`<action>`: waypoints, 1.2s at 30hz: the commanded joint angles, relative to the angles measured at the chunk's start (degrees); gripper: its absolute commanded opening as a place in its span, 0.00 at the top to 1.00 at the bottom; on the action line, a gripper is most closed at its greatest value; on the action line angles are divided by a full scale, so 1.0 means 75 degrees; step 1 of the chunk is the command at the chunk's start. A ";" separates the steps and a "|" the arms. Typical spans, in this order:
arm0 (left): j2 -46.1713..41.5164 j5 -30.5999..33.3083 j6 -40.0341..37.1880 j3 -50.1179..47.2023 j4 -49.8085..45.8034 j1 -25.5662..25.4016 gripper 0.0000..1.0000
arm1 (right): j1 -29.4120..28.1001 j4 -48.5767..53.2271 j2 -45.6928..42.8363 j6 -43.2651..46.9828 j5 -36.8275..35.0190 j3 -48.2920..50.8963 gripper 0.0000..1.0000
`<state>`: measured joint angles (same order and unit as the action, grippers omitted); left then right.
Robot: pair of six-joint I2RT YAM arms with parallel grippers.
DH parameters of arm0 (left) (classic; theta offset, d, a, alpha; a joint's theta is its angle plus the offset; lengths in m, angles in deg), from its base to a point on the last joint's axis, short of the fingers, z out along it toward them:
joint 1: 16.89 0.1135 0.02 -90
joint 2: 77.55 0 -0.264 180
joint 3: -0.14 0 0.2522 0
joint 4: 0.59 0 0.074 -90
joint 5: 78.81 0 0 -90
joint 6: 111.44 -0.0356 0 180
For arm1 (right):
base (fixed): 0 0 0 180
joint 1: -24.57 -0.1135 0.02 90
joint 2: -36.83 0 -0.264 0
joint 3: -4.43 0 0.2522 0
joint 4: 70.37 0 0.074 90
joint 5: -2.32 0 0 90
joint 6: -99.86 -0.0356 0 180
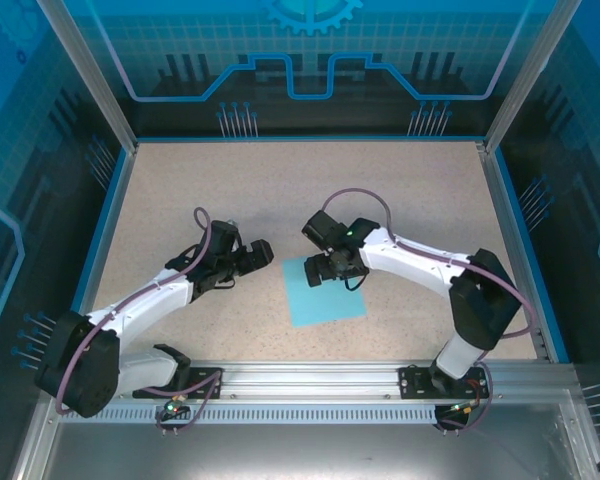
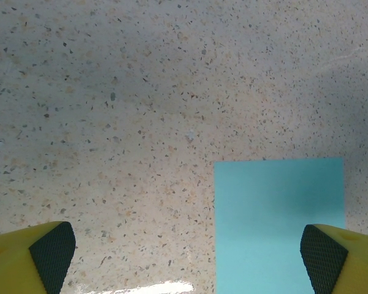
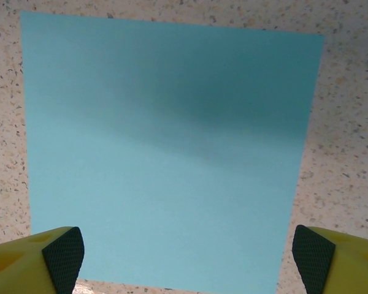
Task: Fold a paper plane with a square sheet of paper (pick it up from the middle)
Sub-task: Fold the square sheet of paper in half at the center of the table.
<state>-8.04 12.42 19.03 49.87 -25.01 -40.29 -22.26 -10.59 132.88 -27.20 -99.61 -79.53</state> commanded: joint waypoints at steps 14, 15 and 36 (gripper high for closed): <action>-0.0024 -0.0010 -0.0174 0.0312 -0.0343 0.0096 0.01 | -0.0307 0.0216 0.1884 0.0584 0.0295 -0.0857 0.05; -0.0005 0.0009 -0.0191 0.0343 -0.0374 0.0094 0.01 | -0.0293 0.0217 0.1922 0.0577 0.0316 -0.0864 0.05; -0.0152 0.0065 -0.0537 0.0462 -0.0691 0.0096 0.02 | -0.0298 -0.0720 0.3033 -0.0524 0.1074 0.0054 0.06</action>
<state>-8.08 12.42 16.93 51.68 -28.64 -40.18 -23.79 -13.19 149.14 -28.75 -95.21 -83.46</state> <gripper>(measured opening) 0.986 0.942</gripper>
